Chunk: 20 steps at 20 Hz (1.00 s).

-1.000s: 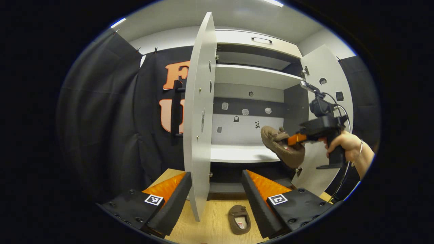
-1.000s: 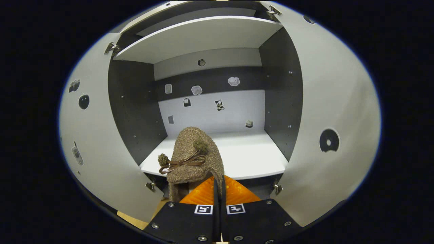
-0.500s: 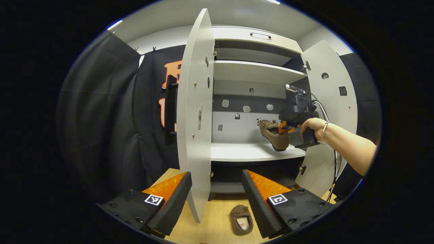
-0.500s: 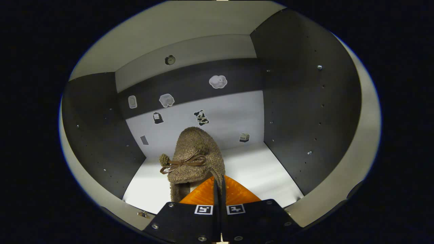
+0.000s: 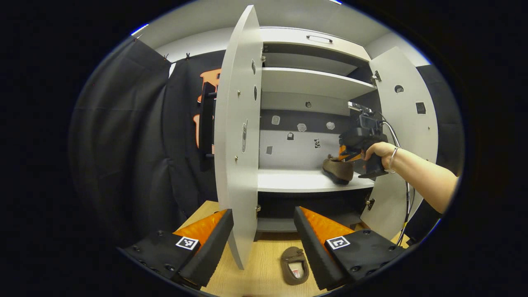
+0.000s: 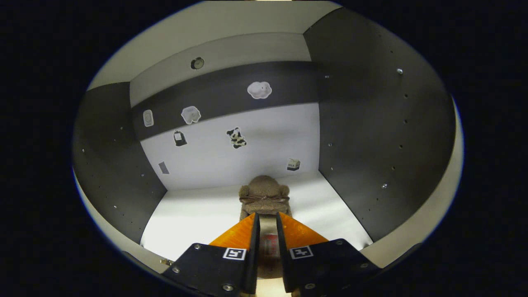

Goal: Grab one shoe with the right hand and put it into the shoe cabinet, grab the other shoe with the left hand and put it into the shoe cabinet; then close the right door with the right hand and the left door with the left hand.

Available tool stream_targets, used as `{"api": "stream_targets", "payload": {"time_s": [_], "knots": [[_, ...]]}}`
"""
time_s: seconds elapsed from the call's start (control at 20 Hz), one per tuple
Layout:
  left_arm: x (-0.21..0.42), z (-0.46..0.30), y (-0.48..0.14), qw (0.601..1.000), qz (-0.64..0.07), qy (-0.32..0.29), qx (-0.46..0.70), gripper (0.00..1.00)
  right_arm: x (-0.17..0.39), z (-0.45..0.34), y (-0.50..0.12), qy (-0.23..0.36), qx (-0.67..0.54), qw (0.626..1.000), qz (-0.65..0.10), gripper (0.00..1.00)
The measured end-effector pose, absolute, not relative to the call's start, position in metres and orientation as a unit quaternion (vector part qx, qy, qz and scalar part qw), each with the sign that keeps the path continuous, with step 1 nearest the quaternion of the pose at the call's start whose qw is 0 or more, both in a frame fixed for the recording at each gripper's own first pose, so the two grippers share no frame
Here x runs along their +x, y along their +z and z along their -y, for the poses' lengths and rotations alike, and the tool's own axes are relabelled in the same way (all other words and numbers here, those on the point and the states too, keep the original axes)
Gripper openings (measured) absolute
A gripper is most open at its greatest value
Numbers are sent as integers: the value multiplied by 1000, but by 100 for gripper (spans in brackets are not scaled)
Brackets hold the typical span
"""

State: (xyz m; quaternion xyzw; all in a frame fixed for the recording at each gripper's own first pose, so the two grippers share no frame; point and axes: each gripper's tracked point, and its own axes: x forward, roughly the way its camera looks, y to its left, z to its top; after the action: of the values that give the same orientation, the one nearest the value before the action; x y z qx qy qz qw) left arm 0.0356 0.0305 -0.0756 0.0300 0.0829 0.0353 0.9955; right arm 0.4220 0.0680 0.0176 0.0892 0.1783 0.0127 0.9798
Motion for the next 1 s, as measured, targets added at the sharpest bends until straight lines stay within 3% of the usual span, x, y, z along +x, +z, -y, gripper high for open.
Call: {"api": "stream_targets", "payload": {"time_s": [0.25,0.45,0.75,1.0], "knots": [[39,-18,-90,995,-93,17,22,96,356,-74,42,40,70,989,-128,58],[44,-12,-110,995,-95,13,27,94,297,-70,52,43,40,995,-82,79],[65,-4,-167,991,-128,2,35,97,222,-71,40,70,61,994,-65,92],[68,1,-245,980,-194,-1,43,97,173,-60,17,78,58,993,-62,93]]}}
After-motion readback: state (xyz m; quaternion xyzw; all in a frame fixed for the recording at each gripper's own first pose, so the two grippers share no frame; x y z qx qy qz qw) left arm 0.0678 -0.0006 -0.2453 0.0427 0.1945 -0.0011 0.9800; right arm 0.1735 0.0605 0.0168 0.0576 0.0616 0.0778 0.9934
